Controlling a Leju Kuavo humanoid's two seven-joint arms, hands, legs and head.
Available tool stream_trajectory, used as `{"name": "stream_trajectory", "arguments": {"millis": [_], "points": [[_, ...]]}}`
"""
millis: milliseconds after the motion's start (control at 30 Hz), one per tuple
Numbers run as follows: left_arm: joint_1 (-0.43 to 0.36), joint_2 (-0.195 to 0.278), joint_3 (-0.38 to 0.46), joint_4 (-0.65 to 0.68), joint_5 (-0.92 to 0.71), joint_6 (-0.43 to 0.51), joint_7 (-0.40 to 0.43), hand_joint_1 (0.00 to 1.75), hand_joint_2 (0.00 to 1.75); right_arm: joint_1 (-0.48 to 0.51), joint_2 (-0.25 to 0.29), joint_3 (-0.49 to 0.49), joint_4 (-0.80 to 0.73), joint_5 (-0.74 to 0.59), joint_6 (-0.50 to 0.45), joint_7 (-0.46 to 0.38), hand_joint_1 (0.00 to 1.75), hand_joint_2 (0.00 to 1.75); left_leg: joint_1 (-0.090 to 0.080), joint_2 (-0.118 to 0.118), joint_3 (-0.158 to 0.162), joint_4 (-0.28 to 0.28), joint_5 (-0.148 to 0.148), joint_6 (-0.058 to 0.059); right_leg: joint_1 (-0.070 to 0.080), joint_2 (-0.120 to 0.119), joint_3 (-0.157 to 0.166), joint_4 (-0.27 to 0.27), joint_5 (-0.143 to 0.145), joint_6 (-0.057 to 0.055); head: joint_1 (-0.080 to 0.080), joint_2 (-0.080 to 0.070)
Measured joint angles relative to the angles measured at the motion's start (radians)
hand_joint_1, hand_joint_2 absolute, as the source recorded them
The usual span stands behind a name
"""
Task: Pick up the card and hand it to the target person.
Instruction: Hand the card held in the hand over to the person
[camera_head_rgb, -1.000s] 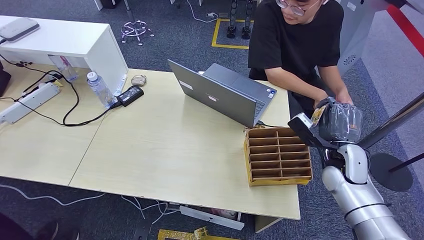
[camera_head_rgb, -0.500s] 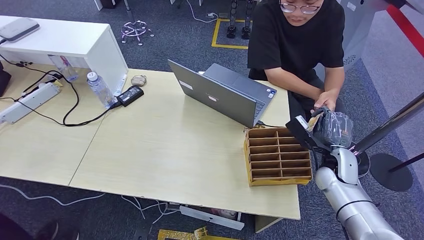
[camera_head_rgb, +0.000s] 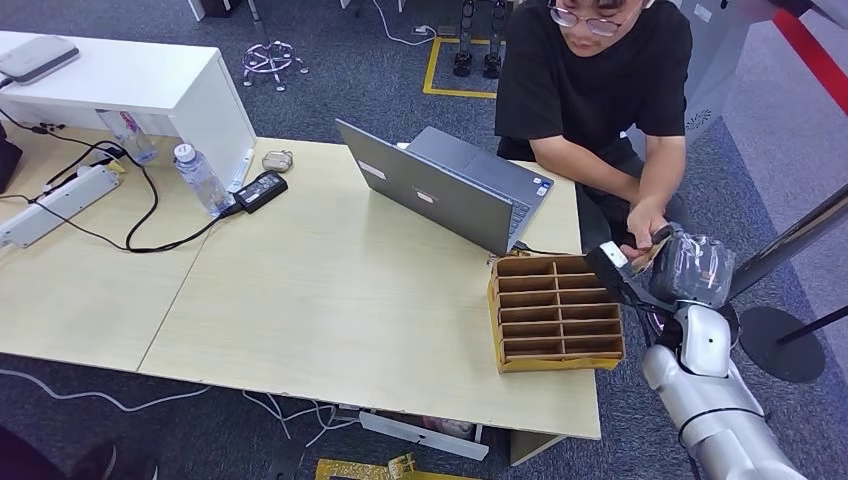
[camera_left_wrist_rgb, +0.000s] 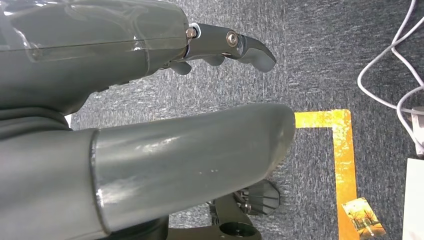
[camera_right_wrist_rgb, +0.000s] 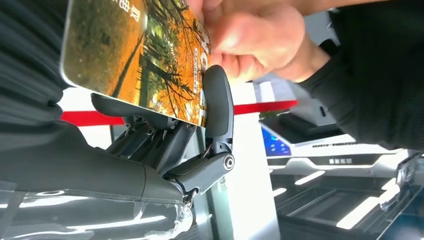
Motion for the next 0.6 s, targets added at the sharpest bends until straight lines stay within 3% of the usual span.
{"name": "stream_trajectory", "arguments": {"millis": [33,167,200,267,600], "points": [[0.0,0.0,-0.002,0.0,-0.001,0.0,0.001,0.0,0.0,0.006,0.0,-0.02,0.0,0.024,0.0,-0.001,1.54,1.75,0.0,0.0,0.0,0.0,0.0,0.0,0.0,0.0,0.0,0.0,0.0,0.0,0.0,0.0],[0.0,0.002,-0.011,0.0,-0.003,0.0,0.005,0.0,0.0,0.027,0.0,-0.101,0.0,0.102,0.0,-0.005,0.23,1.75,0.0,0.0,0.0,0.0,0.0,0.0,0.0,0.0,0.0,0.0,0.0,0.0,0.0,0.0],[-0.001,0.002,-0.014,0.0,-0.003,0.0,0.006,0.0,0.0,0.032,0.0,-0.118,0.0,0.113,0.0,-0.007,0.1,1.75,0.0,0.0,0.0,0.0,0.0,0.0,0.0,0.0,0.0,0.0,0.0,0.0,0.0,0.0],[-0.001,0.003,-0.018,0.0,-0.004,0.0,0.008,0.0,0.0,0.039,0.0,-0.146,0.0,0.123,0.0,-0.01,0.0,1.75,0.0,0.0,0.0,0.0,0.0,0.0,0.0,0.0,0.0,0.0,0.0,0.0,0.0,0.0],[-0.002,0.003,-0.023,0.0,-0.002,0.0,0.009,0.0,0.0,0.045,0.007,-0.186,0.02,0.094,0.0,-0.033,0.0,1.75,0.0,0.0,0.0,0.0,0.0,0.0,0.0,0.0,0.0,0.0,0.0,0.0,0.0,0.0]]}}
